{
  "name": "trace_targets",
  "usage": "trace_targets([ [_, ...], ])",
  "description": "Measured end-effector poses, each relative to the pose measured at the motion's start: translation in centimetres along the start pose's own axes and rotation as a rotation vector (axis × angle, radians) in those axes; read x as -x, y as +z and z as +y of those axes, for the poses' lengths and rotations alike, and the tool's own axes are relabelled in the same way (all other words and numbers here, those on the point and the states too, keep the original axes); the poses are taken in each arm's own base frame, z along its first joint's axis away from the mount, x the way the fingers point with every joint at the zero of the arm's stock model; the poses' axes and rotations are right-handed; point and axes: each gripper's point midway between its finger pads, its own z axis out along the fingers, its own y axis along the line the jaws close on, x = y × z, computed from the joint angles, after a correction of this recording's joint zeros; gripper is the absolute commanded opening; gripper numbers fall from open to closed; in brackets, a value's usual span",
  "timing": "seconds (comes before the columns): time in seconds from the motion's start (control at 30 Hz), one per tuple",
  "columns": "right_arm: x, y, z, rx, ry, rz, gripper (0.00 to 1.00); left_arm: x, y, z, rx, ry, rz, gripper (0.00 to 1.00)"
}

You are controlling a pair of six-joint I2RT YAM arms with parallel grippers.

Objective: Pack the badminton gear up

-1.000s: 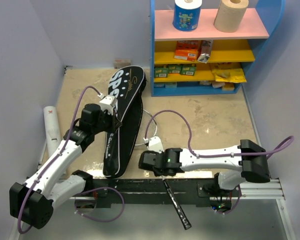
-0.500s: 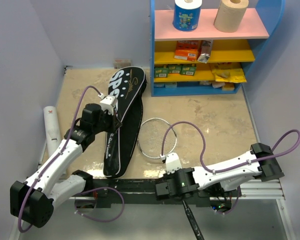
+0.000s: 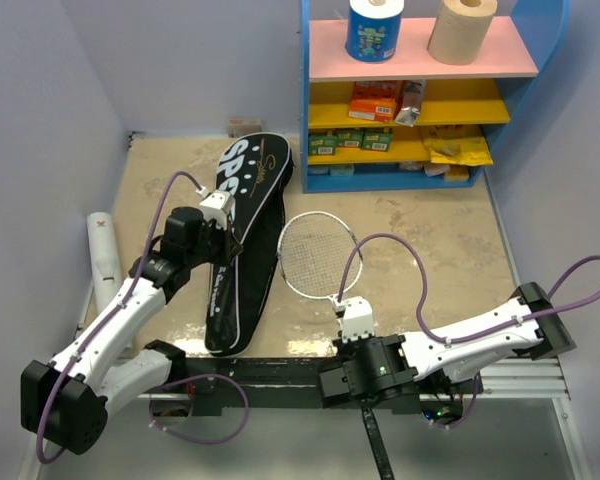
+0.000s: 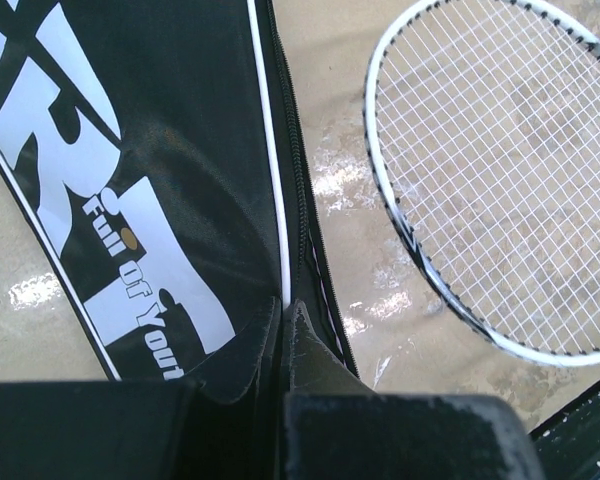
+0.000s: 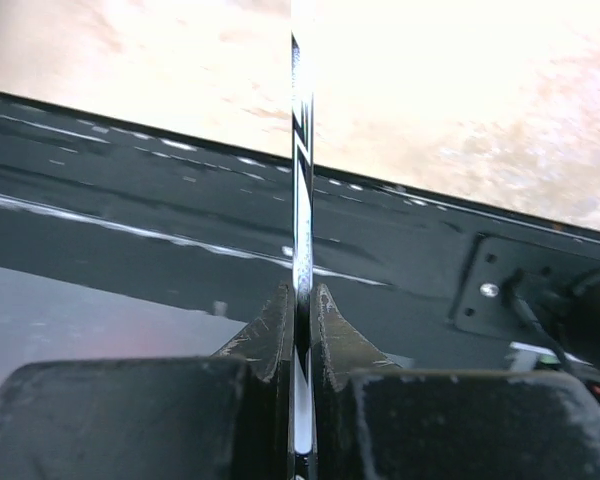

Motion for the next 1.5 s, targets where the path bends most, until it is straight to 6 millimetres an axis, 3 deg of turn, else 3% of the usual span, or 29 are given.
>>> trace_targets([
  [0.17,1.9,-0.6,3.3,0.033,0.015,-0.066,0.0,-0.1,0.0,-0.2,-0.014,-0.001,0.004,0.0],
  [0.3,3.2,0.2,5.5,0.052,0.018,-0.093,0.0,-0.1,-0.1,-0.7,-0.037,-0.007,0.007,0.0],
  [0.77,5.6,2.8,7.9,0.086,0.021,-0.118,0.0,-0.7,-1.1,-1.9,-0.099,-0.026,0.003,0.0],
  [0.93,8.0,5.2,8.0,0.088,0.036,-0.14,0.0,-2.1,-1.1,-2.1,-0.122,-0.036,0.031,0.0],
  [1.13,12.9,8.1,7.8,0.088,0.068,-0.195,0.0,-2.9,-1.1,-2.4,-0.143,-0.043,0.045,0.0],
  [1.5,17.6,16.9,9.8,0.017,-0.005,-0.235,0.0,-4.0,-1.0,-5.7,-0.252,-0.067,0.083,0.0],
])
